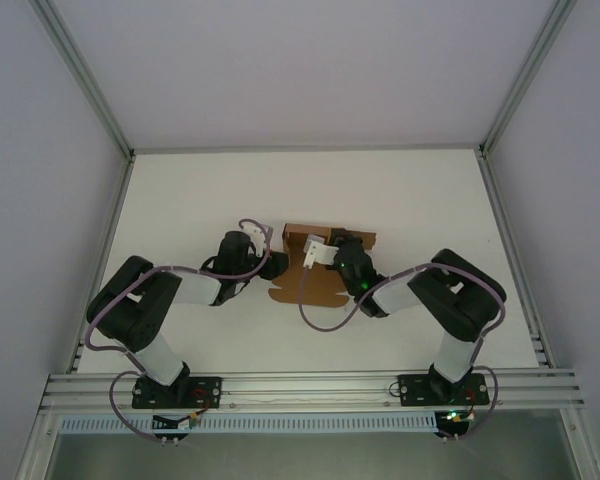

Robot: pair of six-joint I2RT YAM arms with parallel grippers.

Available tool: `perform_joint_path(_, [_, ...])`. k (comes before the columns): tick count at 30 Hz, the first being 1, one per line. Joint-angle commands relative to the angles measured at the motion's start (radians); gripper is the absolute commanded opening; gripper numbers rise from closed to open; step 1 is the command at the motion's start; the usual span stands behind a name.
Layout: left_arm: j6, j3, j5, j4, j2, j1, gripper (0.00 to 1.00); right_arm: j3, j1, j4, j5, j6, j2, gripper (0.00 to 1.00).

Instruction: Assemble paper box

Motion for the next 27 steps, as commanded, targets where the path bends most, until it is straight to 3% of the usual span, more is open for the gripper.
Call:
perform_joint_path(1, [0.033,0.032,0.026,-0.014,-0.002,0.010,0.60,-0.062,0.031,-0.096,-0.021,-0.046,0.094,0.00])
perform_joint_path(6, [0.073,0.106,-0.048,-0.066,0.028,0.011,0.61,-0.034,0.037,-0.303,-0.069,0.059,0.028,0.00])
perform_joint_path(8, [0.074,0.128,-0.057,-0.062,0.038,0.020,0.66,-0.023,0.038,-0.371,-0.082,0.084,0.004,0.00])
perform_joint_path(16, [0.116,0.230,0.130,0.028,0.147,0.021,0.72,0.036,0.036,-0.549,-0.132,0.118,0.030,0.00])
perform_joint_path(20, [0.106,0.246,0.158,0.084,0.170,0.020,0.60,0.051,0.034,-0.572,-0.148,0.141,0.041,0.00])
perform_joint_path(23, [0.085,0.271,0.174,0.105,0.193,0.018,0.59,0.066,0.034,-0.610,-0.171,0.164,0.045,0.00])
perform_joint_path(27, [0.055,0.274,0.199,0.210,0.222,0.013,0.47,0.081,0.030,-0.628,-0.191,0.169,0.053,0.00])
